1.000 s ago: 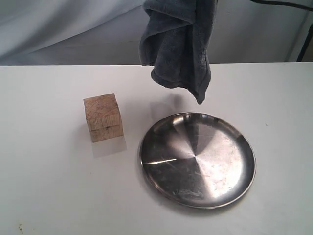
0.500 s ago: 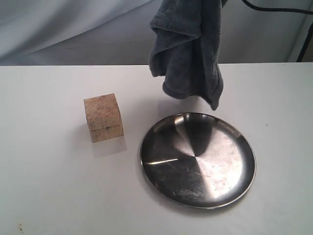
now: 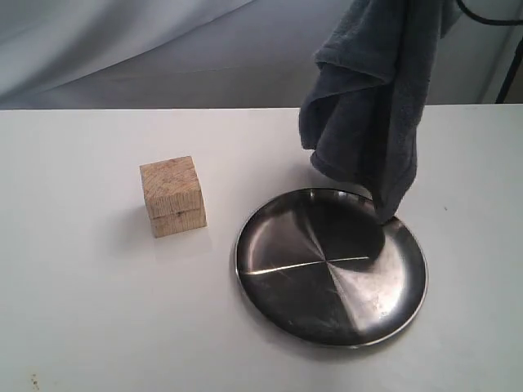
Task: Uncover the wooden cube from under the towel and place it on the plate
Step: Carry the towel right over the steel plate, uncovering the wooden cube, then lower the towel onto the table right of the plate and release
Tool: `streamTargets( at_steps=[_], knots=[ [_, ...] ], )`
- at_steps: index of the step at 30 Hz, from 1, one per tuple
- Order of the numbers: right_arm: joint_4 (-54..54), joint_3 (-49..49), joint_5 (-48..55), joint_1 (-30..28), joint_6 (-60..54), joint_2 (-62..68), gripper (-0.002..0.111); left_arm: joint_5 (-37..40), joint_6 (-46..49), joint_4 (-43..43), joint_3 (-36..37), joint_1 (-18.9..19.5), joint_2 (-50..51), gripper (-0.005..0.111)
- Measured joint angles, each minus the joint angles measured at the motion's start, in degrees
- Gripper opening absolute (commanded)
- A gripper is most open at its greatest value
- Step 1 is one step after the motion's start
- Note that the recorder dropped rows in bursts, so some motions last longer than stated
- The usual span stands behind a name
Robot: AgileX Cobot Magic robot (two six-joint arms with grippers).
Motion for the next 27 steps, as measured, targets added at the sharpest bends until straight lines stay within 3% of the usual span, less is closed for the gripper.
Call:
streamTargets(
  at_steps=[5, 16, 27],
  knots=[
    [0.1, 0.0, 0.7, -5.7, 0.0, 0.0, 0.000, 0.0, 0.0, 0.0, 0.0, 0.0, 0.0, 0.000],
    [1.2, 0.5, 2.1, -8.8, -0.7, 0.0, 0.000, 0.0, 0.0, 0.0, 0.0, 0.0, 0.0, 0.000],
    [4.3, 14.8, -7.7, -8.8, -2.9, 0.0, 0.000, 0.0, 0.0, 0.0, 0.0, 0.0, 0.0, 0.000]
  ],
)
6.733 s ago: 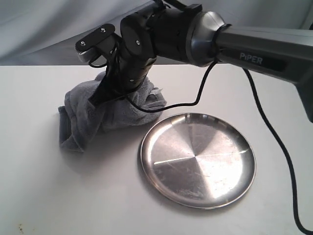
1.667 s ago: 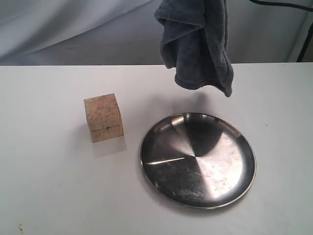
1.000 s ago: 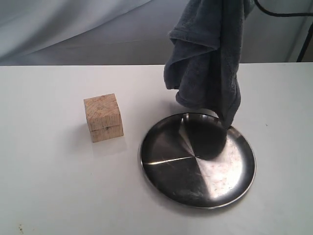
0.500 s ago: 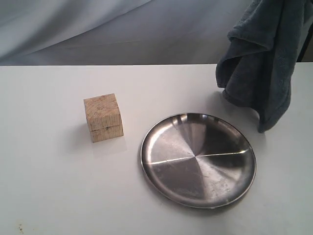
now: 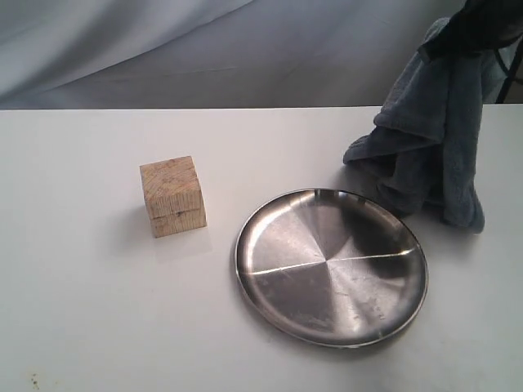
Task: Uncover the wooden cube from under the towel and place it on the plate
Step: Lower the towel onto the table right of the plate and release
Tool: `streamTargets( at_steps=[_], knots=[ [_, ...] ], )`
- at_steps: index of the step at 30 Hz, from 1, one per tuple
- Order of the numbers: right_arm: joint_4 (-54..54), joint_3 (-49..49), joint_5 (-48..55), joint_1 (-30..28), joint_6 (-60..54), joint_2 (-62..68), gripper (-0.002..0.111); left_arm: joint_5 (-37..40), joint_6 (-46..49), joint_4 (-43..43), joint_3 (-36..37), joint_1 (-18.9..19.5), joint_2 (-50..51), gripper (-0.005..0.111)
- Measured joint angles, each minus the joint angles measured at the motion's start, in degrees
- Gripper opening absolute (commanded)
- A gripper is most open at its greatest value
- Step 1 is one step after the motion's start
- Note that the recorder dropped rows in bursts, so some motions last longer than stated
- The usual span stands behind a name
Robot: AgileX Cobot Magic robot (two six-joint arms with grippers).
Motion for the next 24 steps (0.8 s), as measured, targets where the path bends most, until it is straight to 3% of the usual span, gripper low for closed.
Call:
streamTargets(
  at_steps=[9, 24],
  knots=[
    [0.4, 5.8, -9.8, -0.1, 2.8, 0.0, 0.000, 0.0, 0.0, 0.0, 0.0, 0.0, 0.0, 0.000],
    [9.0, 6.3, -10.9, -4.4, 5.9, 7.7, 0.000, 0.0, 0.0, 0.0, 0.0, 0.0, 0.0, 0.000]
  ],
)
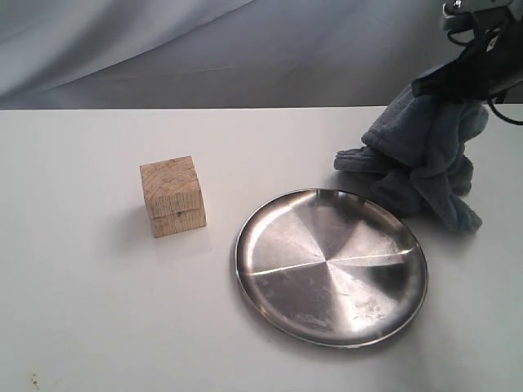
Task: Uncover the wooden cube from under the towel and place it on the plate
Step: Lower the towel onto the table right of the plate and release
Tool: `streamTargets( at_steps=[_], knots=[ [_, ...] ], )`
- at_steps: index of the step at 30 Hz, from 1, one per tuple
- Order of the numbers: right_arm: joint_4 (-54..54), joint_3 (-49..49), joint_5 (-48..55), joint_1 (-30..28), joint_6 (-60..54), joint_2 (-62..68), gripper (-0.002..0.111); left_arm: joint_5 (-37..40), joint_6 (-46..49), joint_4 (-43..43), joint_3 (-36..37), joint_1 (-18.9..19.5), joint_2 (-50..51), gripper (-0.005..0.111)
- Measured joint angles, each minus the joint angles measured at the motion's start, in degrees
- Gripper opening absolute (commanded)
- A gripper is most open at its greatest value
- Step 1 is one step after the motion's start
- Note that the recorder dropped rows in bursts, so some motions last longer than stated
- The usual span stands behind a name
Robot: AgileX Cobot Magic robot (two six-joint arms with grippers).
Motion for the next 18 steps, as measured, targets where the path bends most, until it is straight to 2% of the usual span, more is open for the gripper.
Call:
streamTargets(
  at_steps=[9, 11, 15, 18],
  knots=[
    [4.8, 0.0, 0.2, 0.0, -0.6, 12.8, 0.000, 0.0, 0.0, 0.0, 0.0, 0.0, 0.0, 0.000],
    [5.1, -0.4, -0.4, 0.0, -0.6, 13.8, 0.005, 0.0, 0.0, 0.0, 0.0, 0.0, 0.0, 0.000],
    [5.3, -0.6, -1.1, 0.1, -1.1, 14.6, 0.031, 0.0, 0.0, 0.0, 0.0, 0.0, 0.0, 0.000],
    [5.3, -0.6, -1.2, 0.1, -2.7, 14.6, 0.066, 0.0, 0.0, 0.0, 0.0, 0.0, 0.0, 0.000]
  ],
)
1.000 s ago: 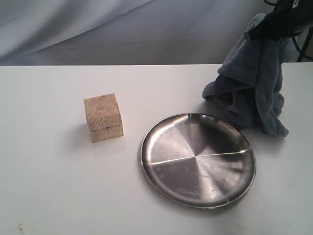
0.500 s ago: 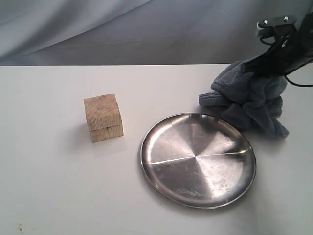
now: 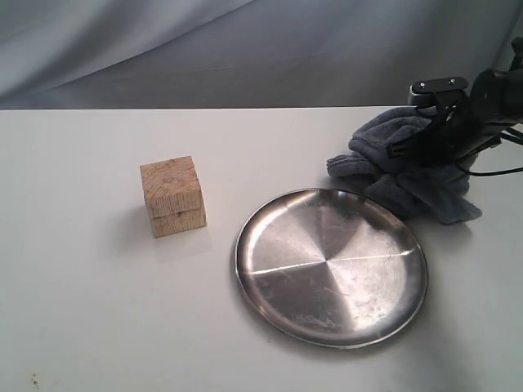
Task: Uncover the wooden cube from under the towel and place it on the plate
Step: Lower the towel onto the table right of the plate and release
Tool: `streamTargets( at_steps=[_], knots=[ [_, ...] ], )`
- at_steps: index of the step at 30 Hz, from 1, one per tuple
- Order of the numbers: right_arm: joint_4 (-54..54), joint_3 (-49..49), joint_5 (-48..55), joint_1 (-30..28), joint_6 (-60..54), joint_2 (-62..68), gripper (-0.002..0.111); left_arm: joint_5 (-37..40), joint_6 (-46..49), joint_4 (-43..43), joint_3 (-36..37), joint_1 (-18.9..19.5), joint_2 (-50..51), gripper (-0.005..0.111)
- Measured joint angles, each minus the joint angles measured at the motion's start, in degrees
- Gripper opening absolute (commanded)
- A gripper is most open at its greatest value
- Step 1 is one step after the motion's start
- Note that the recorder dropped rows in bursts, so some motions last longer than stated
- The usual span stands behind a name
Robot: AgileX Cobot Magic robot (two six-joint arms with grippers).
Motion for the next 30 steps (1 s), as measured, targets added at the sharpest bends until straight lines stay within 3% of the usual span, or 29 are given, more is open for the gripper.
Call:
streamTargets(
  at_steps=[2, 5, 30],
  knots=[
    [0.3, 0.0, -0.2, 0.0, -0.5, 0.0, 0.091, 0.0, 0.0, 0.0, 0.0, 0.0, 0.0, 0.000],
    [0.6, 0.0, -0.5, 0.7, -2.3, 0.1, 0.105, 0.0, 0.0, 0.0, 0.0, 0.0, 0.0, 0.000],
    [4.4, 0.3, 11.4, 2.0, -7.3, -11.2, 0.105, 0.0, 0.0, 0.0, 0.0, 0.0, 0.0, 0.000]
  ],
)
